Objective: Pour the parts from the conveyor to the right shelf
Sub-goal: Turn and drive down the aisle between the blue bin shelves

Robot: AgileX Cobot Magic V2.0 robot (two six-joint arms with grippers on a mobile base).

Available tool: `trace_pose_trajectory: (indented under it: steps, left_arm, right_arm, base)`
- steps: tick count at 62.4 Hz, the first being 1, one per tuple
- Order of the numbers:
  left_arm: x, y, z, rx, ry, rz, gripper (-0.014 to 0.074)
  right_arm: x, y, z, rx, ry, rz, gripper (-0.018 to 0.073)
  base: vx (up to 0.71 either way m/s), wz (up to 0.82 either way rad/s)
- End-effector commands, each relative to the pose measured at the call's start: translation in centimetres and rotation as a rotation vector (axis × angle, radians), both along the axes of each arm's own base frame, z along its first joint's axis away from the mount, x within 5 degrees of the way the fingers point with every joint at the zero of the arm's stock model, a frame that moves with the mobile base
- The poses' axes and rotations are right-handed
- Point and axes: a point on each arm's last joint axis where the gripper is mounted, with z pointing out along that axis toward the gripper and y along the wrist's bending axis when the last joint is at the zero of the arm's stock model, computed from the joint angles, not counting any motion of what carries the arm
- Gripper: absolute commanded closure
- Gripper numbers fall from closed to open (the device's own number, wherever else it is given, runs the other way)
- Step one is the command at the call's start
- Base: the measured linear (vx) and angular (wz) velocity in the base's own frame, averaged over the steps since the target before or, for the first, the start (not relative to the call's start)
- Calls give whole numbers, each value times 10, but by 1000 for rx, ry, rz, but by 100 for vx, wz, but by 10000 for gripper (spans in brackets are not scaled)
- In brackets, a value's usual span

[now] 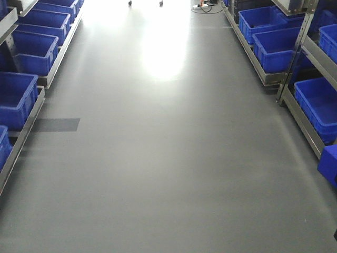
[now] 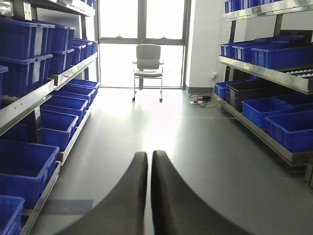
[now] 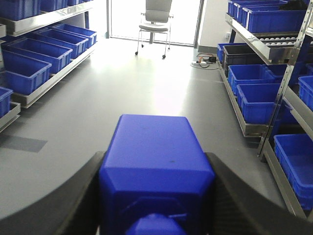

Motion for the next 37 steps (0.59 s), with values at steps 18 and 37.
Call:
trace_pose_trajectory:
  steps: [18,37]
  left_arm:
    - [0,0,-3,-10,-60,-3,603]
    - [0,0,-3,-10,-60,-3,603]
  right_arm:
    - [1,-1,17,4,-104,-14,564]
    - [1,-1,17,4,-104,-14,564]
  base:
    - [63,-5]
    - [62,2]
